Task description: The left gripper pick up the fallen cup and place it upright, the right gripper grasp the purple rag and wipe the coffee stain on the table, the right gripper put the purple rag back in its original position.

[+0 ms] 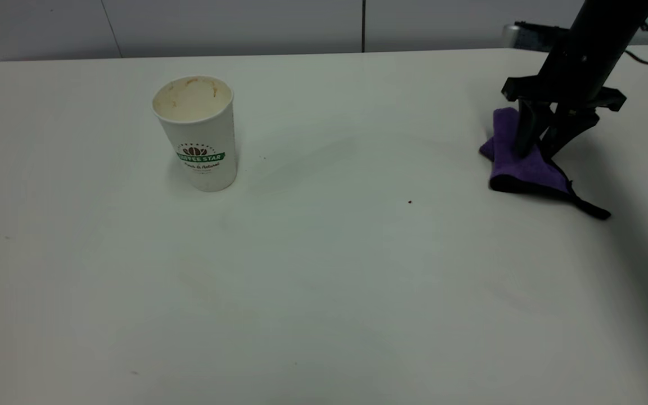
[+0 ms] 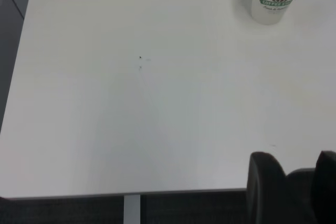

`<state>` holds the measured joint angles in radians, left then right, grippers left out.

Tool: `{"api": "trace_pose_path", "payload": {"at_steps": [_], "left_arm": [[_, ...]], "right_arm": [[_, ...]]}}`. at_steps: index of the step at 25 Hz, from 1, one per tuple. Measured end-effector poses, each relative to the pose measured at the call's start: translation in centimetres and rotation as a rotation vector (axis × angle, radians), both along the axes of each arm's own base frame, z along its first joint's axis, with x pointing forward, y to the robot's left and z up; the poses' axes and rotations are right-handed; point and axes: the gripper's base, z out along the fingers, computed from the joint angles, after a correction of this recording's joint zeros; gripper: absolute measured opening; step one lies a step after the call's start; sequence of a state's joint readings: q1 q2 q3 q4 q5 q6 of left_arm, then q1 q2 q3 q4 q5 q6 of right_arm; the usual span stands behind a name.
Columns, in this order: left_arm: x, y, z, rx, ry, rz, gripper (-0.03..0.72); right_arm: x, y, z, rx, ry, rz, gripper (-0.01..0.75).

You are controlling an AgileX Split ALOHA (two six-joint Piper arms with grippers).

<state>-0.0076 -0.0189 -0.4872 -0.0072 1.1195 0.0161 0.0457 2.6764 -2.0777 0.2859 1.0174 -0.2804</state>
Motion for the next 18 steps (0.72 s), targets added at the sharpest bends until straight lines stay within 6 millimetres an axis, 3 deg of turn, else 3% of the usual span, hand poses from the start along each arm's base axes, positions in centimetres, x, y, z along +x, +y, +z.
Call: {"api": "trace_pose_path", "payload": {"at_steps": [2,4,11,14,18], "left_arm": [[0.0,0.0,0.0,0.001,0.000,-0.001,0.240],[0.0,0.0,0.0,0.001,0.000,-0.001,0.240],[0.0,0.0,0.0,0.001,0.000,-0.001,0.240],[0.0,0.0,0.0,0.001,0.000,-0.001,0.240],[0.0,0.0,0.0,0.001,0.000,-0.001,0.240]], "right_arm": [[0.0,-0.4,1.9,0.001,-0.016,0.035,0.646],[0.1,-0.4,4.7,0.001,-0.038,0.061,0.706],[-1.7,-0.7,16.8,-0.031,-0.156,0.103,0.730],[-4.1,-0.8,22.0,-0.031,-0.223,0.103,0.730],[-9.6,-1.1,27.8,-0.043,-0.277,0.104,0.730]]}}
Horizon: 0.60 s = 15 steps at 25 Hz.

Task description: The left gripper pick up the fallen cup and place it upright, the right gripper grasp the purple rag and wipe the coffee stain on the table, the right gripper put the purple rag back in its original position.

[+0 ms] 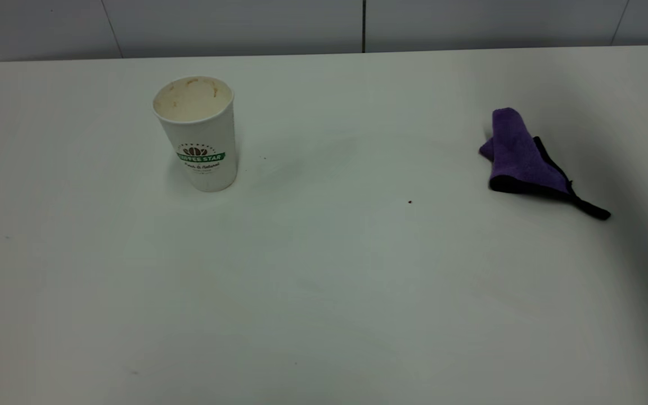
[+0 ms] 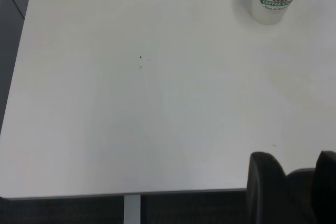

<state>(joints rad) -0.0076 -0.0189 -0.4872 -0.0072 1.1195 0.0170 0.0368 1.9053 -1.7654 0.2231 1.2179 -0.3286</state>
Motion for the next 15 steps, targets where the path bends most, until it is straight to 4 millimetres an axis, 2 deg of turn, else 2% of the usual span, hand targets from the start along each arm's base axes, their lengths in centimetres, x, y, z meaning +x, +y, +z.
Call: {"api": "trace_pose_path", "payload": {"at_steps": [4,7,11,15], "left_arm": [[0.0,0.0,0.0,0.000,0.000,0.000,0.240],[0.0,0.0,0.0,0.000,0.000,0.000,0.240],[0.0,0.0,0.0,0.000,0.000,0.000,0.240],[0.0,0.0,0.0,0.000,0.000,0.000,0.240]], "right_arm": [[-6.8,-0.5,3.9,-0.030,-0.041,-0.024,0.730],[-11.7,-1.0,5.2,-0.049,-0.060,-0.057,0.730],[-17.5,-1.5,5.0,-0.066,-0.062,-0.094,0.730],[-22.1,-1.9,3.0,-0.080,-0.043,-0.148,0.725]]}}
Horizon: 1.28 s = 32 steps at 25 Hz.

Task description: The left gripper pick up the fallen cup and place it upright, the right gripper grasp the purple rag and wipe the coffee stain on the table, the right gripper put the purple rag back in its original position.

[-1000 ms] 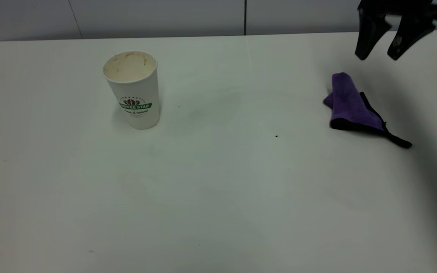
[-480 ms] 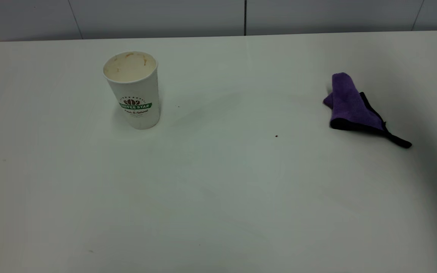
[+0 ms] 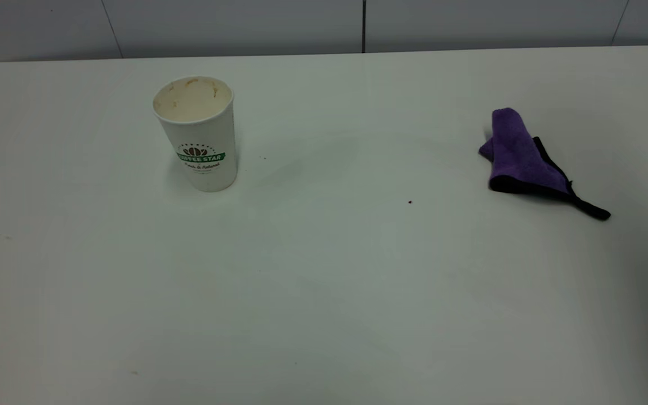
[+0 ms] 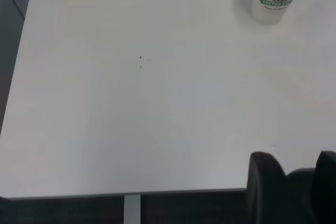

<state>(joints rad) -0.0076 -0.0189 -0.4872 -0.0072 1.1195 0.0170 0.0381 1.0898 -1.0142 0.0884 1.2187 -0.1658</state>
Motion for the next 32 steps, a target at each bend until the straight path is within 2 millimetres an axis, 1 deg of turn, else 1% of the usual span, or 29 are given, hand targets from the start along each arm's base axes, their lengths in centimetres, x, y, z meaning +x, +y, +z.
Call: {"api": "trace_pose_path", "payload": {"at_steps": [5,9,17,19,22,27,32], "left_arm": [[0.0,0.0,0.0,0.000,0.000,0.000,0.240],[0.0,0.0,0.0,0.000,0.000,0.000,0.240],[0.0,0.0,0.0,-0.001,0.000,0.001,0.240],[0.0,0.0,0.0,-0.001,0.000,0.001,0.240],[0.0,0.0,0.0,-0.001,0.000,0.001,0.240],[0.0,0.0,0.0,-0.001,0.000,0.001,0.240],[0.0,0.0,0.0,-0.001,0.000,0.001,0.240]], "right_arm": [[-3.7,-0.2,-3.8,0.001,0.000,-0.032,0.715],[-6.3,-0.3,-5.3,0.006,-0.018,-0.043,0.708],[-11.1,-0.5,-6.0,0.019,-0.229,-0.048,0.693],[-12.1,-0.6,-6.4,0.025,-0.267,-0.048,0.690],[-13.4,-0.6,-6.4,0.030,-0.334,-0.050,0.686],[-14.7,-0.7,-6.3,0.054,-0.376,-0.085,0.679],[-14.9,-0.8,-6.9,0.039,-0.357,-0.097,0.669]]}}
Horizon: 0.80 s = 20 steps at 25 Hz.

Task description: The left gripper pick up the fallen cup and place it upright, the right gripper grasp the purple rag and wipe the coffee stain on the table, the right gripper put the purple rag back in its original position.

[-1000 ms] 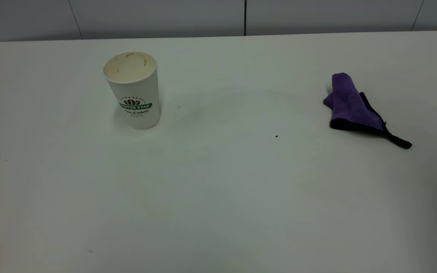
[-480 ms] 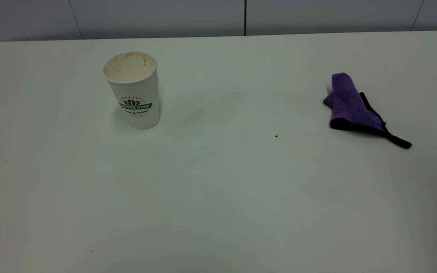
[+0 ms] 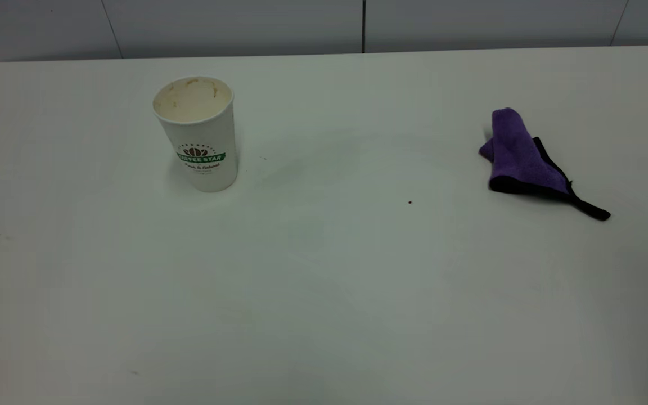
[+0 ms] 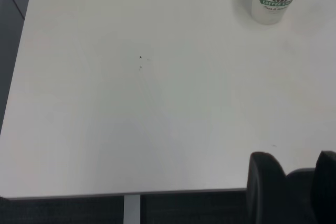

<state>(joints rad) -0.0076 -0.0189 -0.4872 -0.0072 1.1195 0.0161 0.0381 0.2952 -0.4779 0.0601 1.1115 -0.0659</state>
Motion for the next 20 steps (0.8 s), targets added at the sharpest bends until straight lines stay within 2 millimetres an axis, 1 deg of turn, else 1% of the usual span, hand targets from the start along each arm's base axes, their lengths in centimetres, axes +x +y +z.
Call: {"api": "trace_pose_path", "payload": {"at_steps": [7,9,15,17,20], "left_arm": [[0.0,0.0,0.0,0.000,0.000,0.000,0.240],[0.0,0.0,0.0,0.000,0.000,0.000,0.240],[0.0,0.0,0.0,0.000,0.000,0.000,0.240],[0.0,0.0,0.0,0.000,0.000,0.000,0.240],[0.0,0.0,0.0,0.000,0.000,0.000,0.240]], "right_arm": [[-0.3,-0.1,0.1,-0.003,-0.022,-0.003,0.653],[-0.9,-0.1,0.2,-0.001,-0.068,-0.015,0.647],[-3.9,-0.3,0.5,0.006,-0.274,-0.039,0.642],[-4.4,-0.3,0.4,0.006,-0.304,-0.041,0.637],[-4.4,-0.3,0.4,0.006,-0.305,-0.041,0.627]]}}
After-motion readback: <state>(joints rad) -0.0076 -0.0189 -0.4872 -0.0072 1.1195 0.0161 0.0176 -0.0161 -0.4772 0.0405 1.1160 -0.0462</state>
